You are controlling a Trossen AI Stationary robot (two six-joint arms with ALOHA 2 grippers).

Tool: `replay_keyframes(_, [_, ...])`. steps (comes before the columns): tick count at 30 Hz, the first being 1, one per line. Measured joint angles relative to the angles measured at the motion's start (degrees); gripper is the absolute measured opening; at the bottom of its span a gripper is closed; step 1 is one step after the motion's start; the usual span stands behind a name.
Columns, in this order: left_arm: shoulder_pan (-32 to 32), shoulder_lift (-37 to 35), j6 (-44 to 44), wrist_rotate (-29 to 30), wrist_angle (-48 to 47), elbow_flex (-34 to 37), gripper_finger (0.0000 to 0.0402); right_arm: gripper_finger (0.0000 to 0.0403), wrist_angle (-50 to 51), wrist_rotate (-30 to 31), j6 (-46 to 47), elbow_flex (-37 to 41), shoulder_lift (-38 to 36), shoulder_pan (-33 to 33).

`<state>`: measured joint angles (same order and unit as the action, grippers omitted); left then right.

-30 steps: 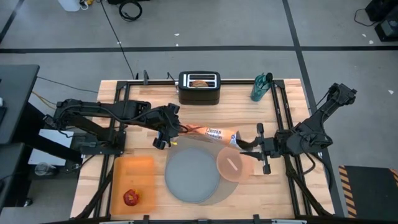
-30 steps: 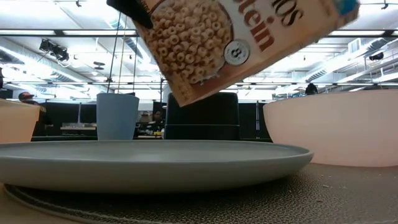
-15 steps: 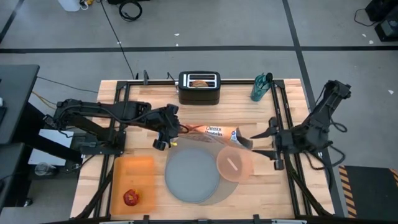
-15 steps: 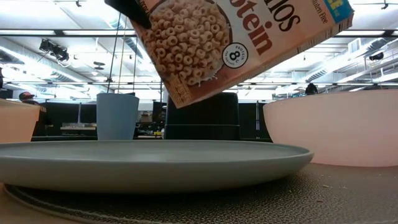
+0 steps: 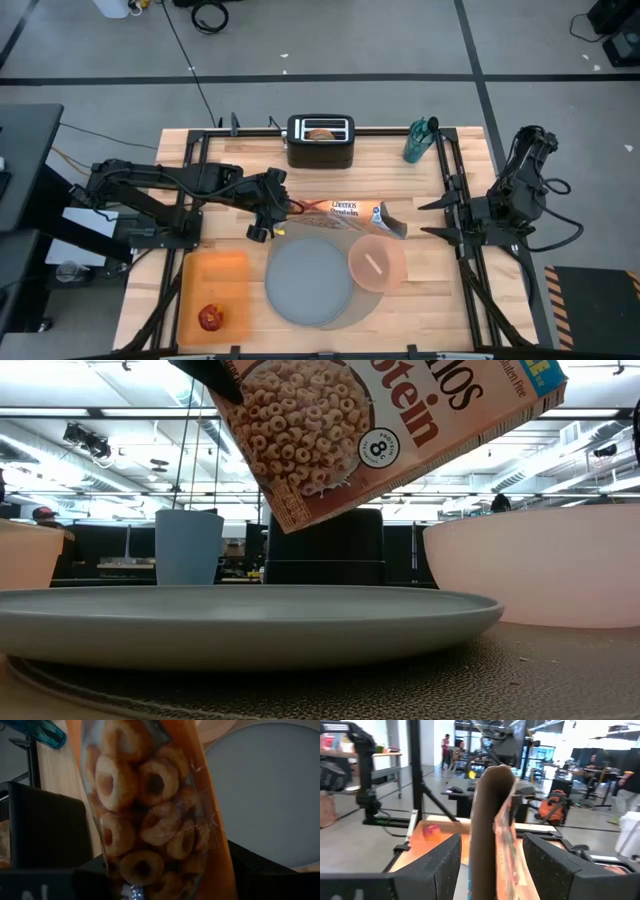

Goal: Arrange a breakfast setting
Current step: Pour the cereal from the yellow cereal box into the orange bowl

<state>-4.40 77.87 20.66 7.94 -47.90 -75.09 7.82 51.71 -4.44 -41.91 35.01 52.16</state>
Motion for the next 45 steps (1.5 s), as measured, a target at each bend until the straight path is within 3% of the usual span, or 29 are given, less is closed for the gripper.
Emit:
replay_keyframes(11, [0.0,-0.4,0.0,-0.1,0.8,-0.2,0.0213,0.0224,-0.1,3.0,-0.7,0.0,-1.6,0.0])
replay_keyframes(29, [-0.3,-0.4,-0.3,3.2,-8.3,-8.5,0.0213,0.0224,-0.3,4.4,-3.3,0.0,-6.3,1.8])
replay_keyframes(34, [-0.3,-0.4,-0.5,3.3,-9.1,-9.3,0.0213,0.0224,0.8,7.7,-2.8,0.0,-6.3,1.8])
replay_keyframes(40, [-0.3,-0.4,0.6,3.4,-8.9,-9.8,0.0213,0.0224,5.7,10.2,2.0,0.0,-6.3,1.8])
replay_keyframes(45, [-0.8,-0.2,0.6,3.4,-9.0,-9.8,0.0213,0.0223,13.5,13.7,12.2,0.0,-6.2,1.8])
